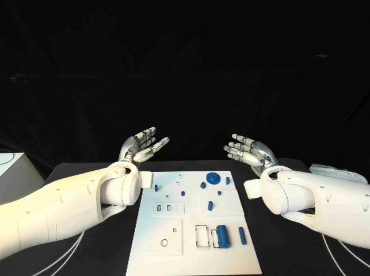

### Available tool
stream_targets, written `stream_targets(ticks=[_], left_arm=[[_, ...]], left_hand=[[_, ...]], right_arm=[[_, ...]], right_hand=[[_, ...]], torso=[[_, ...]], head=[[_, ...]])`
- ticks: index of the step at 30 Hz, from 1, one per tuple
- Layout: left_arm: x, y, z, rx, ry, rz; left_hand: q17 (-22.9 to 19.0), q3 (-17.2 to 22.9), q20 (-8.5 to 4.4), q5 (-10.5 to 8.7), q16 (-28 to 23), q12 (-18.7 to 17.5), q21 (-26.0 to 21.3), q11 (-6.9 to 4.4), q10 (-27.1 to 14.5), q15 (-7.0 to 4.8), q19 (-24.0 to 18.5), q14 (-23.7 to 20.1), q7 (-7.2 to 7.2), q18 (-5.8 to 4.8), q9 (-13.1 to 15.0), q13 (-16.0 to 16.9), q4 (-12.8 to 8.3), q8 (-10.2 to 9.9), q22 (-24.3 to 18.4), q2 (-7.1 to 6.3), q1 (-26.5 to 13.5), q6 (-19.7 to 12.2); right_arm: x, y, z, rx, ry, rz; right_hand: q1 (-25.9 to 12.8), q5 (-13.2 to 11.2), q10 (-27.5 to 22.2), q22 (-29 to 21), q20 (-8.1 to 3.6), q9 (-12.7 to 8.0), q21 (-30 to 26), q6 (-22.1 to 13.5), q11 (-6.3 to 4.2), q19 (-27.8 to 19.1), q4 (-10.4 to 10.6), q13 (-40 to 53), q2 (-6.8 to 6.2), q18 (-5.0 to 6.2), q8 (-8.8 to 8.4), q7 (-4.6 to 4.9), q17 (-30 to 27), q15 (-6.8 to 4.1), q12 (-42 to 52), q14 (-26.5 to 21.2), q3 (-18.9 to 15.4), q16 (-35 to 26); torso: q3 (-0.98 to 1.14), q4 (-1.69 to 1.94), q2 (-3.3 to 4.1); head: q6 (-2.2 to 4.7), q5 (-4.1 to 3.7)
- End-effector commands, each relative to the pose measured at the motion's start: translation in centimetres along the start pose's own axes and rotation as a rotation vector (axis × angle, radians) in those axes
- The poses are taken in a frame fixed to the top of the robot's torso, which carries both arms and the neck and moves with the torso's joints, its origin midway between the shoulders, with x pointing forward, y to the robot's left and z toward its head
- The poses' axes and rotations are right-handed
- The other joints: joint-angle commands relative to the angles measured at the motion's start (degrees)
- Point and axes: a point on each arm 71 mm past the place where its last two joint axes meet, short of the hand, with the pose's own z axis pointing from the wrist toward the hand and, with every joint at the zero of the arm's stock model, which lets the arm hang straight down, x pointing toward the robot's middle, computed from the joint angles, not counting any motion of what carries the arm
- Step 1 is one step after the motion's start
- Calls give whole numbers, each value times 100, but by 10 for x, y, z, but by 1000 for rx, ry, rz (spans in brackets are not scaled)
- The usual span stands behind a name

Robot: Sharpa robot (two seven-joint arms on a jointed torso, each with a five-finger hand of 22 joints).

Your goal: Assemble the parts on the task board

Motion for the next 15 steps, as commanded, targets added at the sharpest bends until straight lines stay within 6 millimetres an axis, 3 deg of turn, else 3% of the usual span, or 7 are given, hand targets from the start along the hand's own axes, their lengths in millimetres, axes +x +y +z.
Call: stream_targets(ticks=[1,5,6,7,8,9,15], left_arm=[[7,-4,5,33,112,-76],[6,-5,7,38,120,-80],[6,-5,7,38,120,-80],[-4,-11,4,59,89,-78],[-5,-11,3,60,88,-77],[-7,-13,2,64,88,-77],[-14,-20,-4,71,116,-71]], left_hand=[[14,10,58,39,44,45,29,16,99,30,111,116,222,124,14,13,86,42,16,-44,309,116],[32,29,77,32,68,62,42,37,199,35,142,221,239,140,28,25,82,62,24,10,320,194],[142,159,111,18,248,156,171,209,686,24,584,926,397,196,84,75,72,152,95,146,346,530],[287,310,121,4,500,228,436,335,1314,-63,1470,1930,498,300,143,105,54,248,220,254,343,891],[336,373,126,-4,589,282,524,374,1649,-79,1675,2268,509,327,170,129,42,292,252,300,340,1051],[405,500,117,-13,725,458,682,415,2645,-127,1974,2681,484,389,265,192,1,452,298,373,341,1616],[661,872,-166,-17,1039,550,1194,138,3697,-448,2944,3621,406,452,449,169,-182,790,432,379,241,2673]], right_arm=[[7,0,2,33,169,-3],[5,1,4,41,193,-15],[5,1,4,42,194,-15],[-9,16,13,-119,178,-300],[-10,17,13,-127,179,-316],[-11,21,15,-154,184,-371],[-13,32,19,-242,222,-588]], right_hand=[[348,48,351,39,51,45,95,274,23,261,-83,34,-9,137,77,873,49,4,69,392,208,91],[446,2,945,108,44,119,269,752,-24,795,-202,66,-41,226,180,861,145,-75,113,1158,285,234],[470,-3,1133,135,43,146,332,917,-36,1007,-231,78,-54,252,220,863,174,-104,134,1385,298,283],[555,33,2355,303,12,325,718,1917,-165,1951,-328,180,-98,427,501,792,301,-280,373,2214,341,546],[559,41,2405,316,6,342,752,2009,-177,2008,-336,182,-105,443,528,786,311,-297,388,2265,342,570],[594,78,2691,381,-41,431,934,2556,-255,2316,-403,156,-153,511,672,717,348,-395,417,2537,357,668],[689,-92,3445,564,-319,508,1367,3264,-475,2781,-582,113,-229,484,840,509,392,-640,313,3180,364,809]], torso=[[0,-1,1],[0,-1,1],[0,-1,1],[-2,56,117],[1,58,122],[-2,74,163],[8,114,276]], head=[[0,-1],[0,-1],[0,-1],[-54,-41],[-60,-40],[-52,-58],[-57,-118]])
